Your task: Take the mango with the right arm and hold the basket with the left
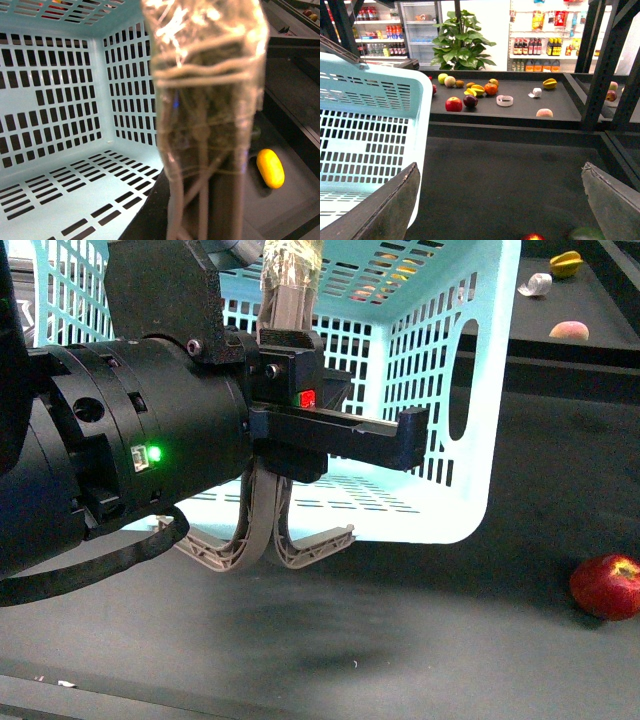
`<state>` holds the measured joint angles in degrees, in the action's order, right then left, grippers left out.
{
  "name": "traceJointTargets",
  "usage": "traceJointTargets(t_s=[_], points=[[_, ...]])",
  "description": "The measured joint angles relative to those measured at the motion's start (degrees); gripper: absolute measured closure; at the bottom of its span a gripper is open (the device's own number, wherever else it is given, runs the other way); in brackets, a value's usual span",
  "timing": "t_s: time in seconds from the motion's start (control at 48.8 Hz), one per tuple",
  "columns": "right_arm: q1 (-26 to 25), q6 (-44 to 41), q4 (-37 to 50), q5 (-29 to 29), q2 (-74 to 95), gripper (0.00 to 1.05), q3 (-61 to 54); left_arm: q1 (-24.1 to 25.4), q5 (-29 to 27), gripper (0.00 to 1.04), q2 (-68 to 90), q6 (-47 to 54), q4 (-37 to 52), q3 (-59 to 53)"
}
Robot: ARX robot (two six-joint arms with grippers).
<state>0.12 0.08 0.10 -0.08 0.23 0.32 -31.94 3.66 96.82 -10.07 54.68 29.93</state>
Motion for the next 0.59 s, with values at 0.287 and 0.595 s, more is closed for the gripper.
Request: traceJointTargets(t_s=[0.287, 0.595], points=[[0.0, 0.0, 0.0, 0.0, 0.0, 0.08, 0.0, 0.0, -0.5, 1.0, -0.1, 0.2, 0.0, -0.1], [0.0, 0.0, 0.0, 0.0, 0.0, 0.08, 0.0, 0.0, -0.4, 1.0, -0.1, 0.4, 0.0, -0.2]])
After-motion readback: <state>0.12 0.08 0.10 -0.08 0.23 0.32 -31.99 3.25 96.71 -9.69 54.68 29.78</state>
